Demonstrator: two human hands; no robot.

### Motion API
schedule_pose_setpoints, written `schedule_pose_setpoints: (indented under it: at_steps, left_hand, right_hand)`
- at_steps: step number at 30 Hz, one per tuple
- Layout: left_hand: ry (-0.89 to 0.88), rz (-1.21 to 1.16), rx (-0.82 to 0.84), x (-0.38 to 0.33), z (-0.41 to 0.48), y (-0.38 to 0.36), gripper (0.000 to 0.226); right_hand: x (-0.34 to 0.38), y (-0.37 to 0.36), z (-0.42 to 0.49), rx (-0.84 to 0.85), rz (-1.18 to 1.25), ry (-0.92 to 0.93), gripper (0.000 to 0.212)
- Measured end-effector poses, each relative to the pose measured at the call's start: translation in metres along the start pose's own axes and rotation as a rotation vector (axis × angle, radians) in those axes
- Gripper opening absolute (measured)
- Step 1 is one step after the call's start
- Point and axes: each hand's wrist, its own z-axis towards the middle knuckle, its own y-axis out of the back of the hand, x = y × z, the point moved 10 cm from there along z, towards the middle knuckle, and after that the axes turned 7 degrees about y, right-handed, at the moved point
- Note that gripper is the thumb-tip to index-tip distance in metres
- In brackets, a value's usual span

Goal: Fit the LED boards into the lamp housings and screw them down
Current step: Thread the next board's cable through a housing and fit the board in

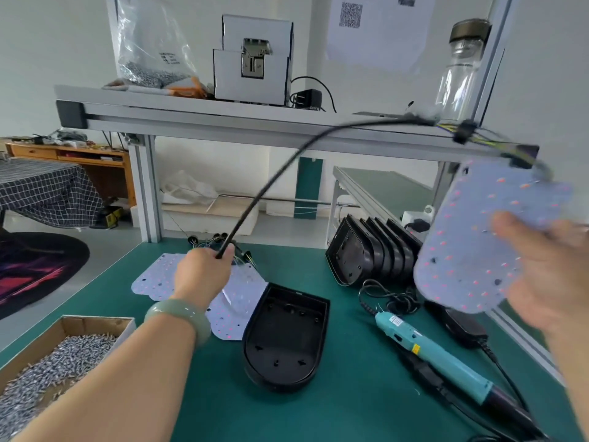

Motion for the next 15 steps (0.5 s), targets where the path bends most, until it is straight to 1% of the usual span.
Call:
schedule_pose_setpoints:
  at_steps: [1, 2, 3, 4, 5, 7, 9, 11, 12, 15]
  left_hand:
    - [0.012, -0.17, 0.007, -0.004, -0.006, 0.004, 0.045]
    - [0.045, -0.322, 0.011, -0.006, -0.011, 0.008, 0.041]
    - [0.083, -0.429, 0.011, -0.007, -0.016, 0.009, 0.035]
    - [0.115, -0.496, 0.023, -0.008, -0.021, 0.009, 0.029]
    - [0.135, -0.563, 0.047, -0.01, -0.026, 0.007, 0.026]
    - [0.159, -0.72, 0.134, -0.014, -0.038, 0.001, 0.027]
    - [0.129, -0.758, 0.166, -0.016, -0.048, 0.0, 0.032]
    - [0.089, -0.697, 0.153, -0.014, -0.059, -0.003, 0.036]
    - [0.098, -0.692, 0.172, -0.011, -0.065, -0.011, 0.036]
    - [0.152, -0.687, 0.389, -0.007, -0.088, -0.049, 0.04]
  right_hand:
    - [-0.018, -0.011, -0.011, -0.007, -0.051, -0.141, 0.017]
    - [-0.031, -0.022, -0.024, 0.048, -0.064, -0.232, 0.014]
    - [-0.052, -0.031, -0.036, 0.064, -0.075, -0.297, 0.015]
    - [-0.069, -0.042, -0.047, 0.091, -0.034, -0.363, 0.014]
    - [-0.083, -0.048, -0.055, 0.08, -0.015, -0.427, 0.014]
    - [-0.103, -0.061, -0.069, 0.063, 0.037, -0.501, 0.013]
    - [-0.12, -0.076, -0.08, 0.072, 0.09, -0.545, 0.015]
    - [-0.133, -0.09, -0.089, 0.087, 0.132, -0.594, 0.018]
    - [-0.14, -0.096, -0.094, 0.087, 0.158, -0.627, 0.019]
    - [-0.154, -0.118, -0.112, 0.105, 0.182, -0.695, 0.019]
